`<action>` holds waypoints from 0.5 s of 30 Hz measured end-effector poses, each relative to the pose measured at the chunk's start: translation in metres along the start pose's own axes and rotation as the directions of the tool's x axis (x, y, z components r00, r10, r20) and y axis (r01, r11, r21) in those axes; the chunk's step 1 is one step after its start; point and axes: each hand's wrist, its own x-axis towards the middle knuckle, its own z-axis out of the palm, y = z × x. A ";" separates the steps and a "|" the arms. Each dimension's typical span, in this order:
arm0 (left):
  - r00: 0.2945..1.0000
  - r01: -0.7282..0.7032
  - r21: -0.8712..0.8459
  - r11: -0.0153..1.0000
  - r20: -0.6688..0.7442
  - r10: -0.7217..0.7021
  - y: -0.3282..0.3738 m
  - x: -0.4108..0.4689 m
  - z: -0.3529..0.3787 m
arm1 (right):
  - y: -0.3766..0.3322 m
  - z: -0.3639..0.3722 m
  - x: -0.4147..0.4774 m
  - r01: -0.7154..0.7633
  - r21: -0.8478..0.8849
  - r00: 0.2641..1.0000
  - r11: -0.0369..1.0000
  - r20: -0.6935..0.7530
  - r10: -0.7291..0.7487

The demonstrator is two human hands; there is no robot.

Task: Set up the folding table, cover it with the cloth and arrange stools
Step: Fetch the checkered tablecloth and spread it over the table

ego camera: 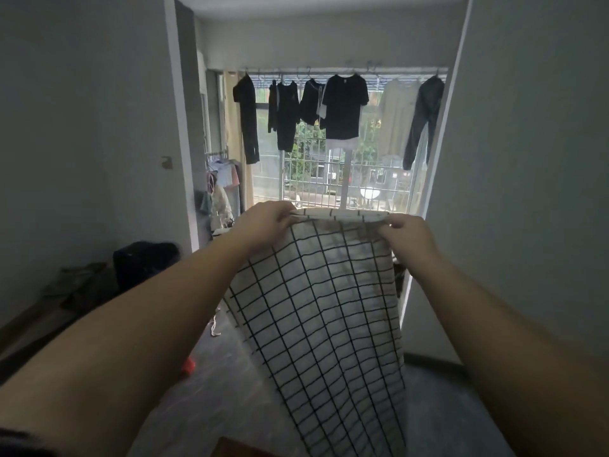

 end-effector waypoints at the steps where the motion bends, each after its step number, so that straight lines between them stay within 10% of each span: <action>1: 1.000 0.002 0.003 1.000 -0.009 -0.002 0.002 0.003 -0.001 | 0.000 -0.002 0.003 0.033 -0.044 0.999 0.998 0.002 -0.033; 15: 0.999 -0.033 0.079 0.996 -0.016 0.034 -0.058 0.002 -0.030 | -0.080 0.063 -0.010 0.180 0.038 0.973 0.983 0.139 -0.183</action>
